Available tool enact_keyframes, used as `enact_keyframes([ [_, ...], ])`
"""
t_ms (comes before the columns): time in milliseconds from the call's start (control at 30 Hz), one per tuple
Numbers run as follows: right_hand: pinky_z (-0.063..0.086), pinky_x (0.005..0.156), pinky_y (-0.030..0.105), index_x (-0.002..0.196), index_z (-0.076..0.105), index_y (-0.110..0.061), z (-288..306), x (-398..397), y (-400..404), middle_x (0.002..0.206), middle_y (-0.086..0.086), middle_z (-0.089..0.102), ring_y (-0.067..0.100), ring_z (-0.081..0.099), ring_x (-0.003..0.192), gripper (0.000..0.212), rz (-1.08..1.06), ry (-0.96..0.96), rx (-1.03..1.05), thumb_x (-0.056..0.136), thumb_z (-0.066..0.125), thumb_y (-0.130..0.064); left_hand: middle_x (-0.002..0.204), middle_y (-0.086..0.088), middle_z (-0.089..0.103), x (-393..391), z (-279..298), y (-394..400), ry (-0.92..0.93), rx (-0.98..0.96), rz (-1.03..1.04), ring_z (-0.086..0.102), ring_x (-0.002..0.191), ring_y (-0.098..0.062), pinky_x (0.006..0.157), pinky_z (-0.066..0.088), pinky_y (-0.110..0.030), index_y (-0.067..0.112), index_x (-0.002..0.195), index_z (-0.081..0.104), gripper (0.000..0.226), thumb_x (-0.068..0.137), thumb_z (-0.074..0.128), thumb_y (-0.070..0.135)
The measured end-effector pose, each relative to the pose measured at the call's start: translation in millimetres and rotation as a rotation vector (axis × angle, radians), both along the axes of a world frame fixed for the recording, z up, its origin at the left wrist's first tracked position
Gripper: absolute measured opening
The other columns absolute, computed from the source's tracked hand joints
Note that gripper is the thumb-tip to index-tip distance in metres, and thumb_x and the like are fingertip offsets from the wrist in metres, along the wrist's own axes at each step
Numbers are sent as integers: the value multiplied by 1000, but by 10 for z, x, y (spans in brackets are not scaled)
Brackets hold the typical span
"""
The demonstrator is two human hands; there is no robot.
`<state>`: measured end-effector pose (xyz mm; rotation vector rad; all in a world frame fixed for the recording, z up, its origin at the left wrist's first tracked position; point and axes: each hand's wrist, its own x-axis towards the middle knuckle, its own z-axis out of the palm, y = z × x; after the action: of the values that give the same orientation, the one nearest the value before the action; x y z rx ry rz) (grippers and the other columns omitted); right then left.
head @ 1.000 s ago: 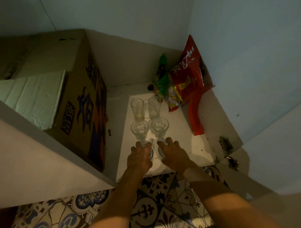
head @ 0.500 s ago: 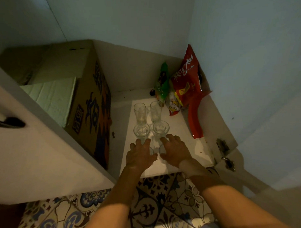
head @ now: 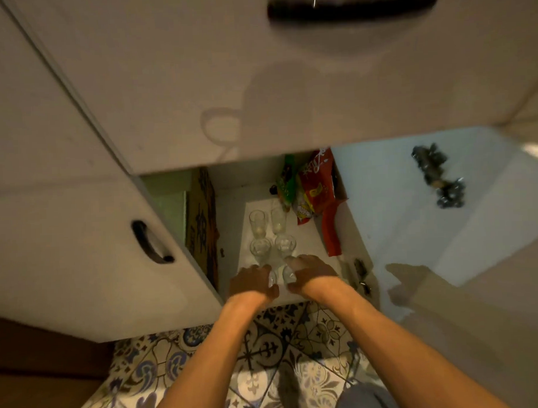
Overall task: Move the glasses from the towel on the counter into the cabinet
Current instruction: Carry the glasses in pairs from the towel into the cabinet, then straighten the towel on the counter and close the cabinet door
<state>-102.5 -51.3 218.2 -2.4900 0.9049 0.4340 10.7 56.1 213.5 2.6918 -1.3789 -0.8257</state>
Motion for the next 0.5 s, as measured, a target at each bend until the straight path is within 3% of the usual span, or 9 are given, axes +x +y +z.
enact_keyframes([
  [167,51,82,41,118,56,-15,1431,-242,375,117,12,62,34,59,109,34,44,28,14,88,63,-28,126,-5,61,-252,1269,322,10,38,22,59,113,-30,89,51,-41,29,128,54,43,88,54,45],
  [233,50,77,40,115,58,-17,1995,-356,532,111,10,65,32,62,104,35,62,22,28,88,63,-39,121,-5,64,-343,1749,434,-16,7,-8,60,109,-30,86,53,-43,27,123,58,41,86,55,45],
  [300,48,76,37,116,60,-21,2599,-450,666,111,9,67,31,62,102,40,80,8,55,87,63,-48,120,-7,63,-414,2272,530,-28,3,-37,59,109,-31,86,53,-45,24,123,58,43,86,56,47],
  [500,49,77,38,124,54,-19,4075,-527,799,119,10,62,32,59,108,41,72,5,8,87,66,-34,132,-5,55,-474,3809,642,-67,51,-71,52,119,-30,93,49,-46,28,136,49,49,92,54,49],
])
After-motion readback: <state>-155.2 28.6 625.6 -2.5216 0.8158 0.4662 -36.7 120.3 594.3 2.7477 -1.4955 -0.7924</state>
